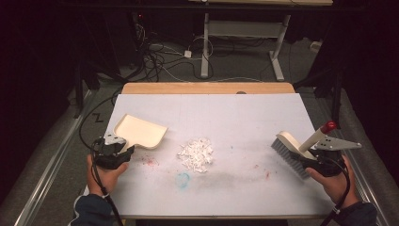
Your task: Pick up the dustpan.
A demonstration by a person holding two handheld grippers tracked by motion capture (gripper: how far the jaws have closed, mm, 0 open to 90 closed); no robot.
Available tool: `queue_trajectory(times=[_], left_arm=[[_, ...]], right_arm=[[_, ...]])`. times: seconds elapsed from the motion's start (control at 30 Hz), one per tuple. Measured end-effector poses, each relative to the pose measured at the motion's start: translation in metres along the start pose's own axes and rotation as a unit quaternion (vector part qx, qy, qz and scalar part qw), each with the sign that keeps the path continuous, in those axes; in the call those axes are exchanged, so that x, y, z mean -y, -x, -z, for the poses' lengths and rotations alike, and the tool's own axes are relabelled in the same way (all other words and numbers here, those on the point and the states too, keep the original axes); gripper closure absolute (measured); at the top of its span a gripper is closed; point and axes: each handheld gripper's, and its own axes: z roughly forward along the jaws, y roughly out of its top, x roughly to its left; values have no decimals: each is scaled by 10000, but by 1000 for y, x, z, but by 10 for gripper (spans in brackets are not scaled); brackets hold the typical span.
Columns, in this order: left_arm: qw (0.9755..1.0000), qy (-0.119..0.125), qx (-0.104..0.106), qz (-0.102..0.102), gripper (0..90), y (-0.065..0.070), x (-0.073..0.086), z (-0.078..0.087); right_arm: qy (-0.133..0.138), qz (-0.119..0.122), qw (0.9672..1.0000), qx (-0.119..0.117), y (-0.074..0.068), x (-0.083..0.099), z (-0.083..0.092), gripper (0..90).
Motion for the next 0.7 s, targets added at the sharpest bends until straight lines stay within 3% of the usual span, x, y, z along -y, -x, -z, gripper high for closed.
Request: queue_trajectory(times=[0.07, 0.13, 0.17, 0.3, 0.33, 0.57, 0.63, 0.67, 0.7], left_arm=[[9997, 21, 212, -150, 633, -2, 3, 9], [9994, 12, 248, -222, 632, -2, 4, 12], [9988, -81, 228, -424, 633, -3, 6, 18], [9973, -180, 348, -619, 633, -5, 14, 24], [9956, -301, 430, -771, 633, -6, 19, 28], [9933, -310, 720, -853, 633, -10, 27, 42], [9909, -357, 816, -1013, 633, -8, 28, 49], [9909, -357, 816, -1013, 633, -8, 28, 49], [9884, -413, 908, -1141, 633, -5, 27, 53]], right_arm=[[0, 20, 10000, -13, 0, -1, -1, 675], [-13, 24, 10000, -24, 0, -1, -1, 675], [-13, 27, 10000, -37, 0, -1, -2, 675], [-39, 57, 10000, -67, -1, -2, -4, 675], [-51, 64, 9999, -69, -1, -2, -5, 675], [-58, 116, 9999, -88, -3, -3, -6, 675], [-73, 112, 9999, -105, -3, -3, -7, 676], [-73, 112, 9999, -105, -3, -3, -7, 676], [-80, 131, 9998, -111, -3, -4, -7, 675]])
